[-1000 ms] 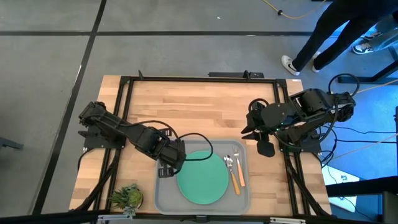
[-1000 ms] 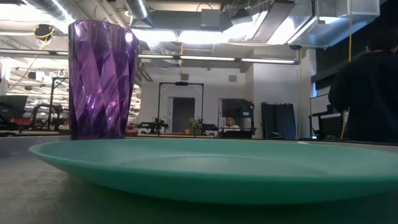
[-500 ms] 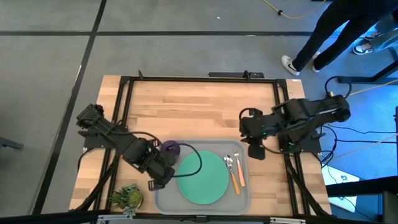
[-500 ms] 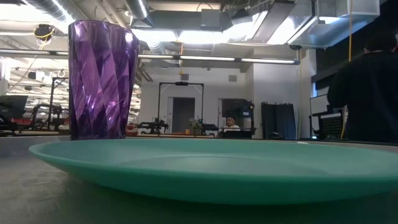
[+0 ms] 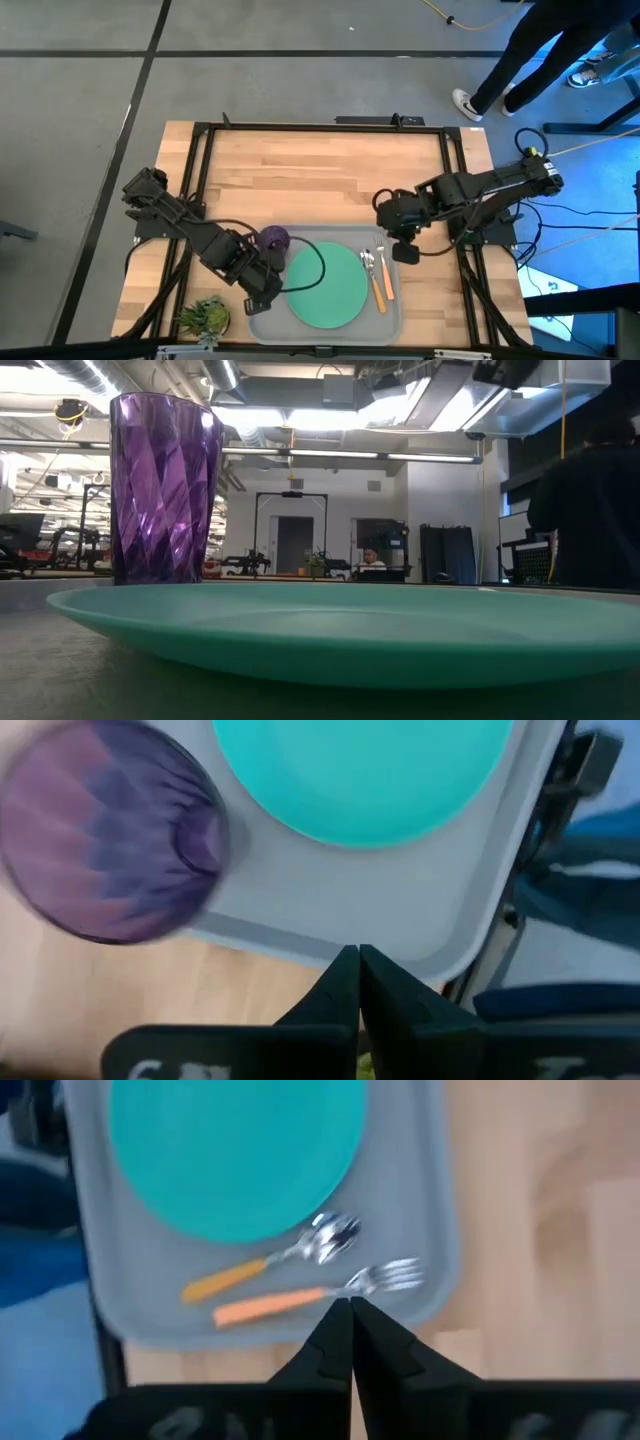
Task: Pick and place plate/cup/fork/spoon on tray
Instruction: Move the gray tray to the center of the table
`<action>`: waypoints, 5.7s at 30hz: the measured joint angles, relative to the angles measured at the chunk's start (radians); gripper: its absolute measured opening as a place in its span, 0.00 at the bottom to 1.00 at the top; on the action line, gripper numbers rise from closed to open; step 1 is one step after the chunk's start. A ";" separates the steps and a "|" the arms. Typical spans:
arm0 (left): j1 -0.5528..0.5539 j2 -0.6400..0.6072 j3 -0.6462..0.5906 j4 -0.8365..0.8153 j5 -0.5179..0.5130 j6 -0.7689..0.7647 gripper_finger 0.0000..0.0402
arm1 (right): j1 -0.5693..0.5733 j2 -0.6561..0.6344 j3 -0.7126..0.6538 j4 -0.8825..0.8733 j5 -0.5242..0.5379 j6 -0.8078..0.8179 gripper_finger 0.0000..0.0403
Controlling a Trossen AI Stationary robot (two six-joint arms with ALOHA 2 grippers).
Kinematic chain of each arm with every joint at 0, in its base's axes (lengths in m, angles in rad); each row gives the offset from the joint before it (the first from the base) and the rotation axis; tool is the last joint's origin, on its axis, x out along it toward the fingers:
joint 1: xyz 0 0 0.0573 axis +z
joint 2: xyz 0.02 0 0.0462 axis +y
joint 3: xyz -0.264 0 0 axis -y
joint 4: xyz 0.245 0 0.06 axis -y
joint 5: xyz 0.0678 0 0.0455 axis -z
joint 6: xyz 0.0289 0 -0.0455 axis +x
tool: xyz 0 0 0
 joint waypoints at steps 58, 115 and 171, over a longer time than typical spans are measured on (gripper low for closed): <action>-0.069 0.066 -0.630 0.778 -0.020 0.008 0.00 | 0.236 0.317 -0.600 1.187 -0.307 0.310 0.01; 0.033 0.121 -0.630 0.626 -0.114 0.106 0.00 | 0.065 0.347 -0.600 1.107 -0.283 0.199 0.01; 0.030 0.082 -0.629 0.619 -0.085 0.063 0.00 | -0.009 0.296 -0.598 0.931 -0.178 0.117 0.01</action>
